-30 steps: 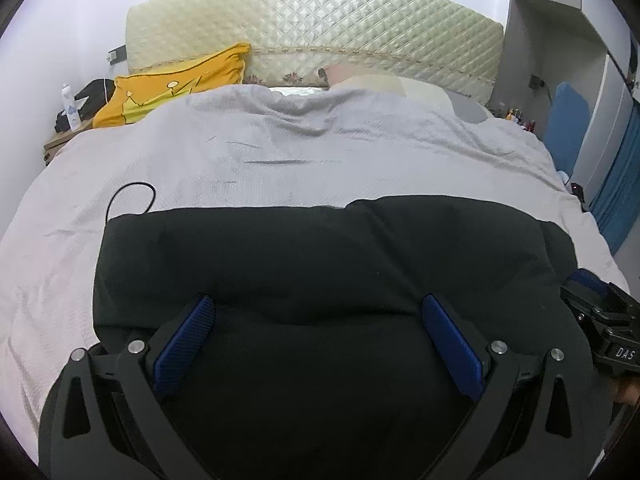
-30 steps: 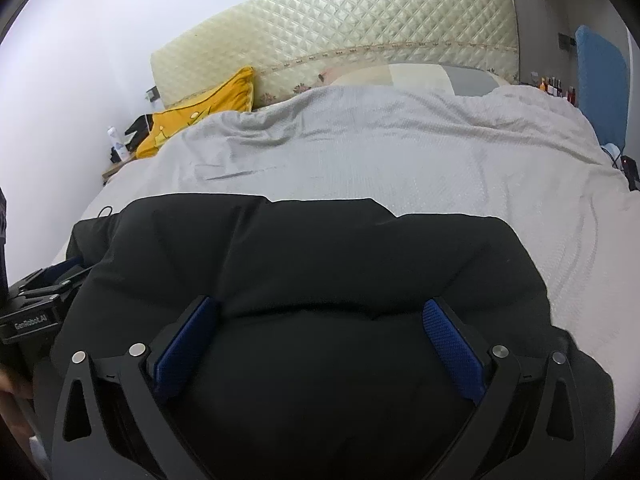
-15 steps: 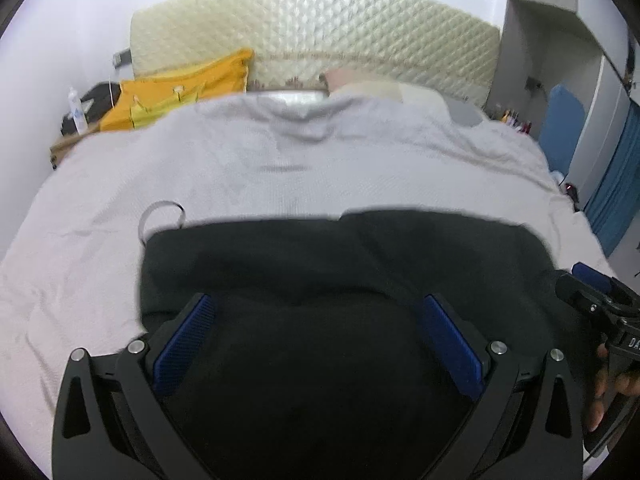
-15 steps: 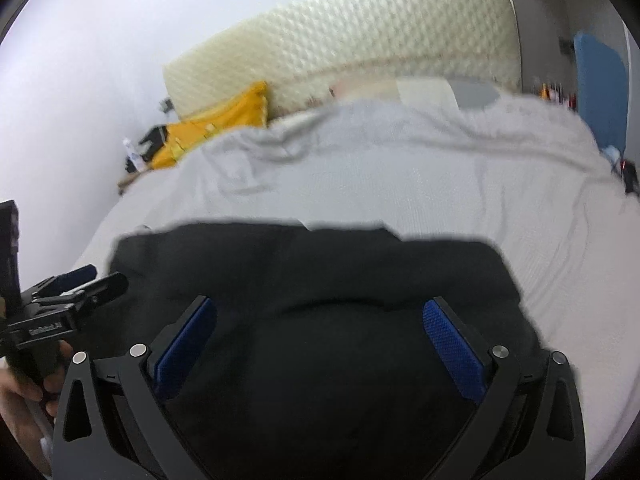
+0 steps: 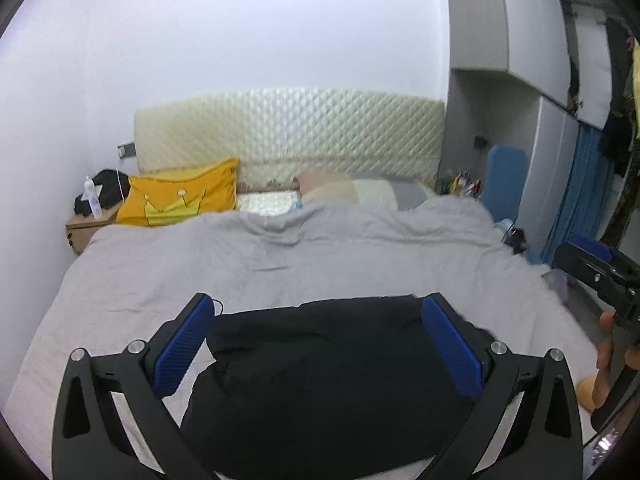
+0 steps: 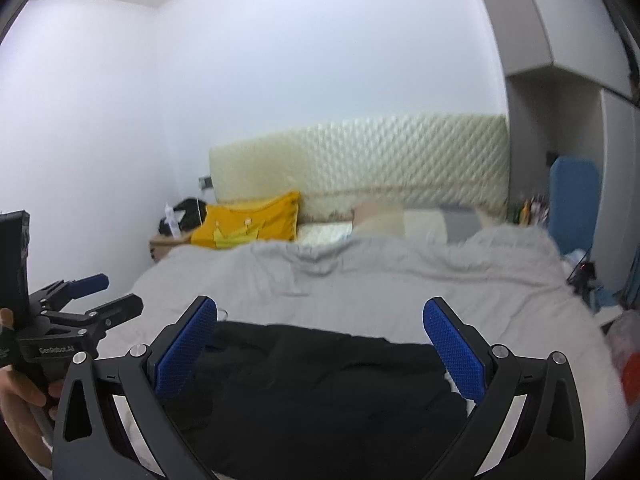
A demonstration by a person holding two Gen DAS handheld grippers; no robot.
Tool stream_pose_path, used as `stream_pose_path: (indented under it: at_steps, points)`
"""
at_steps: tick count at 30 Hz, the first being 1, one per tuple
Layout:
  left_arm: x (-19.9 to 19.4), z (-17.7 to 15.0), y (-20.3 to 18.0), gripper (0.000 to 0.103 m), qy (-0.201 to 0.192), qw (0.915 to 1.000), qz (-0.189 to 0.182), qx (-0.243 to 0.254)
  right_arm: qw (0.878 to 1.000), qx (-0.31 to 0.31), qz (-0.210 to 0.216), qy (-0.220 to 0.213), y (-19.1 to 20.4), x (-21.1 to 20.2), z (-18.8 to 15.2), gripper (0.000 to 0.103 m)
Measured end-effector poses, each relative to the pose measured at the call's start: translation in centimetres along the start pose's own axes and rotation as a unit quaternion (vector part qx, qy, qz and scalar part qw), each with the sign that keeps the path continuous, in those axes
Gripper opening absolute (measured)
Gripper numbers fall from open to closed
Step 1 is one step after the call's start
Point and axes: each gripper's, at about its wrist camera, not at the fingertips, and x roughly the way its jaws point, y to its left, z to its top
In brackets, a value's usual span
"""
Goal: Fold large clothes
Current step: 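Open both tools and lift them away from the folded jacket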
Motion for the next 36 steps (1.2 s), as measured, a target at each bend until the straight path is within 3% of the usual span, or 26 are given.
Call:
stream_pose_path:
  at_steps: [8,14,20,22,26,31,36]
  points:
    - [-8.1,-0.5,-0.6,0.103,-0.037,0.9993,-0.002,0.002,0.998,-0.007,0.028,-0.056,2.5,-10.2,0.1,0.103]
    - [-11.2,-3.2,-0.7,0.103,-0.049,0.9988,-0.007,-0.005,0.995,-0.03,0.007,-0.09,3.8,-14.6,-2.7,0.103]
    - [-12.4,-6.9,-1.4,0.103,-0.054,0.9985,-0.009,-0.009,0.996,-0.018,-0.012,-0.09,4.0,-15.7,-6.2,0.103]
    - [-12.3,-8.0,-1.6,0.103,-0.05,0.9987,0.005,-0.005,0.996,-0.021,-0.014,-0.084,4.1,-15.8,-7.3,0.103]
    - [-12.2,-9.8,-1.4,0.103,-0.03,0.9991,-0.01,-0.028,0.997,-0.01,-0.03,-0.073,4.2,-15.7,-9.4,0.103]
    - [-12.1,-11.4,-1.6,0.103,-0.022,0.9993,0.005,-0.03,0.996,-0.015,-0.058,-0.059,4.7,-15.7,-11.9,0.103]
    - [-11.7,-13.1,-2.2,0.103,-0.008,0.9996,0.001,-0.025,0.998,-0.008,-0.053,-0.043,4.6,-15.2,-13.9,0.103]
